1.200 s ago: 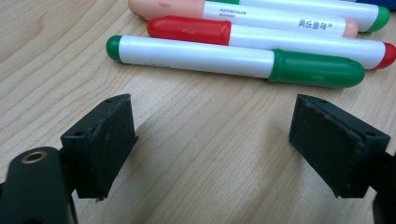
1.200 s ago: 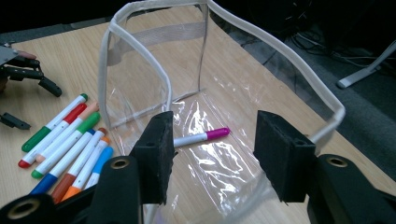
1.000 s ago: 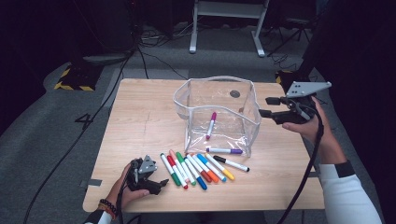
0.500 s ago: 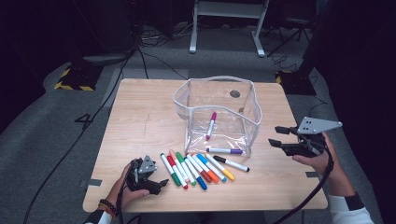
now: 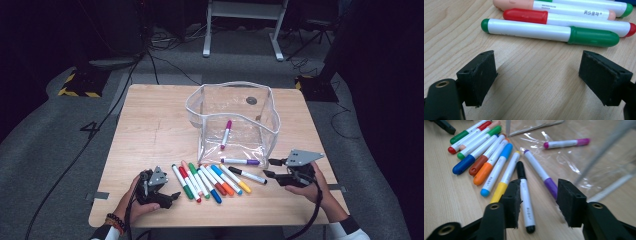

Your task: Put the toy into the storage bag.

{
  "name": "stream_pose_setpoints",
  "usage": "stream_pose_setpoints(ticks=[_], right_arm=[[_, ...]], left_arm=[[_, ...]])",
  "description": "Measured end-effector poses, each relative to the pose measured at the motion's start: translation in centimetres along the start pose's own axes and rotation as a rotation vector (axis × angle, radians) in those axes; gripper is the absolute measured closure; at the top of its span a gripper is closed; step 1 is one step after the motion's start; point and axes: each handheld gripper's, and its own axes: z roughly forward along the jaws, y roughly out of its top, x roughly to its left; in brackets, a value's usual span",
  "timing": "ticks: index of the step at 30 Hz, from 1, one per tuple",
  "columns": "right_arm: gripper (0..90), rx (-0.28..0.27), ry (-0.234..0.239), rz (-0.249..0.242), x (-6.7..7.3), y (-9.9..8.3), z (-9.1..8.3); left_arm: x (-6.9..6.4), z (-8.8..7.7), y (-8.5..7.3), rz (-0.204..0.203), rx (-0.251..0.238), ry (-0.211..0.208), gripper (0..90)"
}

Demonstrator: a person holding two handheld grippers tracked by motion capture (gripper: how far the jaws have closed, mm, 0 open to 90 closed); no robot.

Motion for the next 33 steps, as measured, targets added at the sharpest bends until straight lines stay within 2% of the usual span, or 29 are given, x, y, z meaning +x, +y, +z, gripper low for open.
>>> stream_pose_setpoints(ticks=[2, 3, 6, 7, 12, 13, 19, 23, 29, 33], right_arm=[[57.0, 0.019, 0.029, 0.007, 0.3, -0.2, 1.4], [57.0, 0.019, 0.029, 0.007, 0.3, -0.2, 1.4], [58.5, 0.054, 0.055, -0.009, 0.8, -0.4, 3.4], [58.7, 0.070, 0.074, -0.016, 1.1, -0.5, 4.6], [60.0, 0.067, 0.086, -0.003, 0.9, -0.3, 6.3], [61.4, 0.072, 0.072, -0.006, 0.9, -0.2, 7.0], [65.4, 0.101, 0.081, -0.017, 1.1, 0.2, 8.8], [66.7, 0.114, 0.077, -0.007, 0.9, 0.1, 9.7], [67.7, 0.115, 0.071, 0.014, 0.8, 0.2, 10.5], [72.8, 0.108, 0.078, 0.034, 0.7, 0.2, 10.5]], left_arm=[[0.0, 0.0, 0.0, 0.000, 0.000, 0.000, 14.7], [0.0, 0.0, 0.0, 0.000, 0.000, 0.000, 14.7], [0.0, 0.0, 0.0, 0.000, 0.000, 0.000, 14.7], [0.0, 0.0, 0.0, 0.000, 0.000, 0.000, 14.8], [0.0, 0.0, 0.0, 0.000, 0.000, 0.000, 14.8], [0.0, 0.0, 0.0, 0.000, 0.000, 0.000, 14.7], [0.0, 0.0, 0.0, 0.000, 0.000, 0.000, 14.7], [0.0, 0.0, 0.0, 0.000, 0.000, 0.000, 14.7], [0.0, 0.0, 0.0, 0.000, 0.000, 0.000, 14.7], [0.0, 0.0, 0.0, 0.000, 0.000, 0.000, 14.7]])
